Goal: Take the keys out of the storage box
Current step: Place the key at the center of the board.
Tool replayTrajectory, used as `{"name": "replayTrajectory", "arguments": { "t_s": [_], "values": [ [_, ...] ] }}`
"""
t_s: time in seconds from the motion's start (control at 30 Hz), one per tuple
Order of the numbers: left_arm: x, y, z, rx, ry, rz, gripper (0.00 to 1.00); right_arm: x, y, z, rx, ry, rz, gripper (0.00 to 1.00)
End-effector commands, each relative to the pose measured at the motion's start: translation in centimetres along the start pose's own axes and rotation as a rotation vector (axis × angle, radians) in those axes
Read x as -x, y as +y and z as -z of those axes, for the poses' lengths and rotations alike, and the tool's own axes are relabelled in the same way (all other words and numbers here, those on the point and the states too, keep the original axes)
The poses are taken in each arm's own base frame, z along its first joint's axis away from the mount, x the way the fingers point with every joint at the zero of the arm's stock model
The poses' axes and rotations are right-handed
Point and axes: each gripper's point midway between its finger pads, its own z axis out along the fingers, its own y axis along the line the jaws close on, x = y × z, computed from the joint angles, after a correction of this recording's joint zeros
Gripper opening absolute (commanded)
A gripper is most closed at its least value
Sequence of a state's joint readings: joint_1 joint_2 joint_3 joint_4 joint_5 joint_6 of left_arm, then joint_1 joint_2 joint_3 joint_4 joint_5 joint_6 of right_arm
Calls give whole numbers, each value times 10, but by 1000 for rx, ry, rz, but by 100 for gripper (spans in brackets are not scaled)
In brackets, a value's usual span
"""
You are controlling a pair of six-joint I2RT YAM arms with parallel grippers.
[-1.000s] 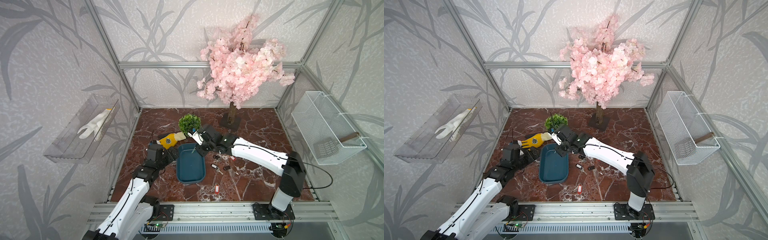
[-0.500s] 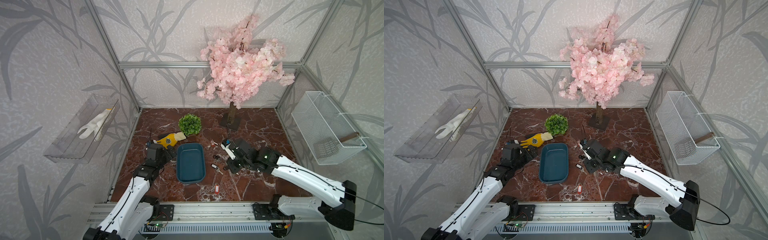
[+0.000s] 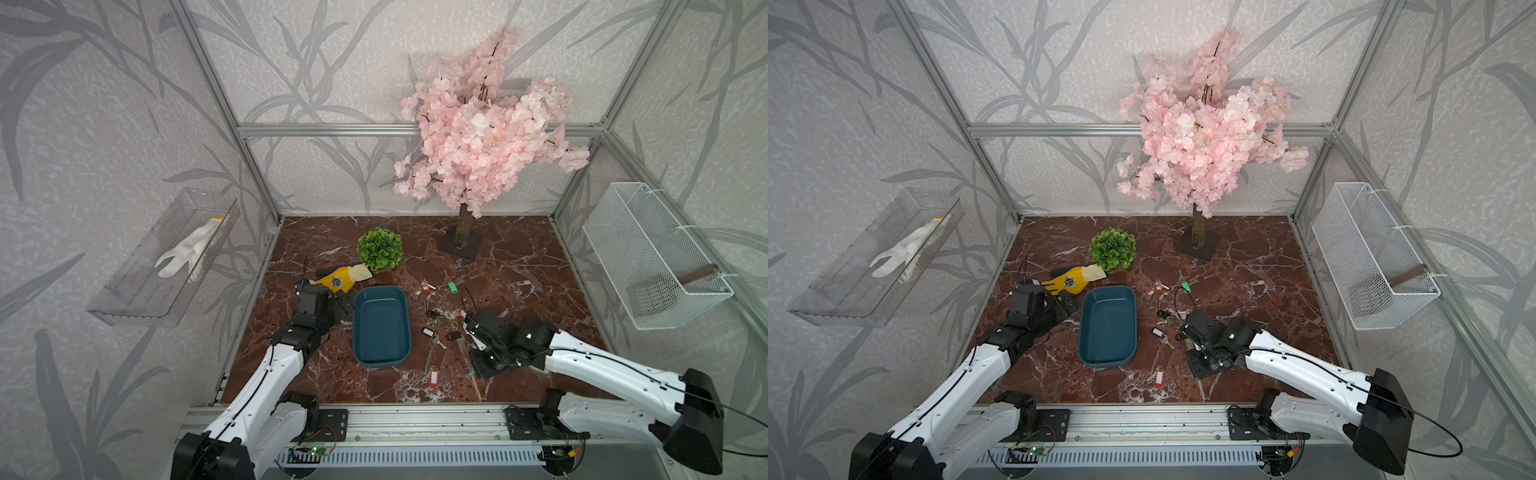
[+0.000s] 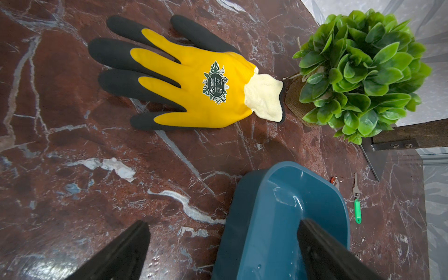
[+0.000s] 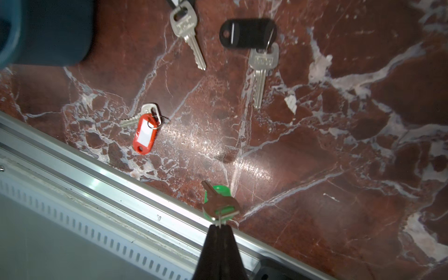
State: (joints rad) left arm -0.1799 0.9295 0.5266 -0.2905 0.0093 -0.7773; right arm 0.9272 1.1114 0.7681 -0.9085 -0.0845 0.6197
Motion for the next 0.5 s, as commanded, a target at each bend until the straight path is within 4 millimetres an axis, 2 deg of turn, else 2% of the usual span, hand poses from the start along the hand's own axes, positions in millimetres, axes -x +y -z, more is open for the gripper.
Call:
{"name": "replayTrajectory", "arguments": {
  "t_s": [0.0, 0.17, 0.27, 0.47],
  "values": [
    [10, -6, 2, -17, -26, -6, 100, 1, 4, -13, 22, 19, -35, 0],
    [8, -4, 1, -10, -18, -2, 100, 6, 5, -30, 16, 26, -21, 0],
    [7, -5, 1, -9, -11, -9, 100, 15, -4, -37, 5, 22, -49, 0],
    [9, -4, 3, -4, -16, -8, 100, 33, -3, -49, 34, -4, -52, 3]
  ]
}}
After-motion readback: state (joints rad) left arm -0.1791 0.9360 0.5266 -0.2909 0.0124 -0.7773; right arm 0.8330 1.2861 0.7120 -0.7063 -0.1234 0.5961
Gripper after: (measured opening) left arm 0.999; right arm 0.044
